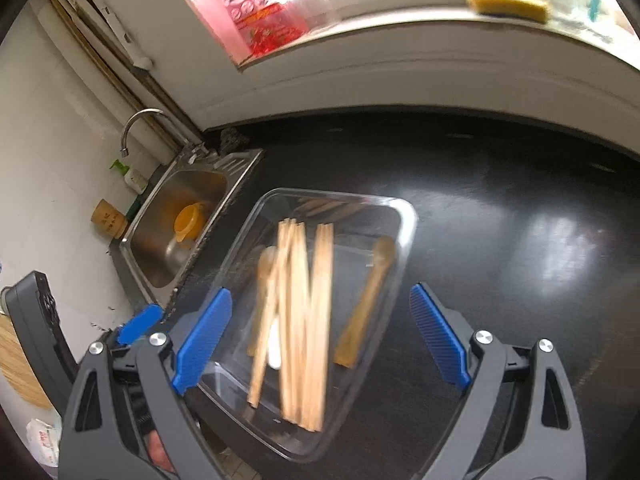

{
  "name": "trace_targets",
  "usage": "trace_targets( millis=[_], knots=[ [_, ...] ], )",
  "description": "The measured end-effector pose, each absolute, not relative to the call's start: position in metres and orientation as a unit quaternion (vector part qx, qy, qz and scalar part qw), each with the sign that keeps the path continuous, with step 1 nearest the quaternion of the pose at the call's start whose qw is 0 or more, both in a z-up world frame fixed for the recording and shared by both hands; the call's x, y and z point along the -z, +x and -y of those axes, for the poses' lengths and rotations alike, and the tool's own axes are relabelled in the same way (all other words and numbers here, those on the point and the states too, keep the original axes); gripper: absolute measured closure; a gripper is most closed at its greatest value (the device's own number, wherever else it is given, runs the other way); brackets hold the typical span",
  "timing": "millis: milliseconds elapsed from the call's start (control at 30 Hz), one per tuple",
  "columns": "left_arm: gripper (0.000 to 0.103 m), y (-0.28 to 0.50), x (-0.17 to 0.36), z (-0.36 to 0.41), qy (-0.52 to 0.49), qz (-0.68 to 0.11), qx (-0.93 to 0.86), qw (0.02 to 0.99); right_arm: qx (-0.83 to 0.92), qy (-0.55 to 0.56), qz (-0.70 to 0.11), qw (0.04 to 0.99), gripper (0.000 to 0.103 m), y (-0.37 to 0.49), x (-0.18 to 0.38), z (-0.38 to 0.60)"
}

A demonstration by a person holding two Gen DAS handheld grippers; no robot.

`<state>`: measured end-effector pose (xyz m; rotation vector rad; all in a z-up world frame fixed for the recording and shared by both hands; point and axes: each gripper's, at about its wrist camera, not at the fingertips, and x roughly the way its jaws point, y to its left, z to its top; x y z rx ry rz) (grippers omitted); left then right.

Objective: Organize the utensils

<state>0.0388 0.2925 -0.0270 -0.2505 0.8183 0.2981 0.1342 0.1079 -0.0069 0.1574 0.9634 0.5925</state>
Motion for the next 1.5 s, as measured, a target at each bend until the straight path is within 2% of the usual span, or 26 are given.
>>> trace_targets(
  millis=[300,500,700,867,1500],
  knots=[
    [0.006,0.022,0.015,-0.211,-0.09,-0.383,-0.069,0.917,-0.153,0.037,-0.385,0.91,0.015,0.073,-0.015,0.031],
    [0.006,0.01,0.01,-0.131,-0.068,-0.374,0.0,0.925,-0.064,0.037,-0.375,0.924,0.014,0.02,-0.006,0.131],
    [0.006,-0.004,0.024,-0.059,-0.035,-0.385,0.052,0.921,0.0,0.045,-0.369,0.928,0.012,-0.019,0.009,0.189],
    [0.006,-0.01,0.035,-0.035,-0.019,-0.398,0.066,0.915,0.011,0.045,-0.37,0.928,0.012,-0.028,0.016,0.196],
    [0.006,-0.013,0.028,-0.045,-0.018,-0.401,0.042,0.915,-0.011,0.041,-0.37,0.928,0.012,-0.024,0.011,0.17]
  ],
)
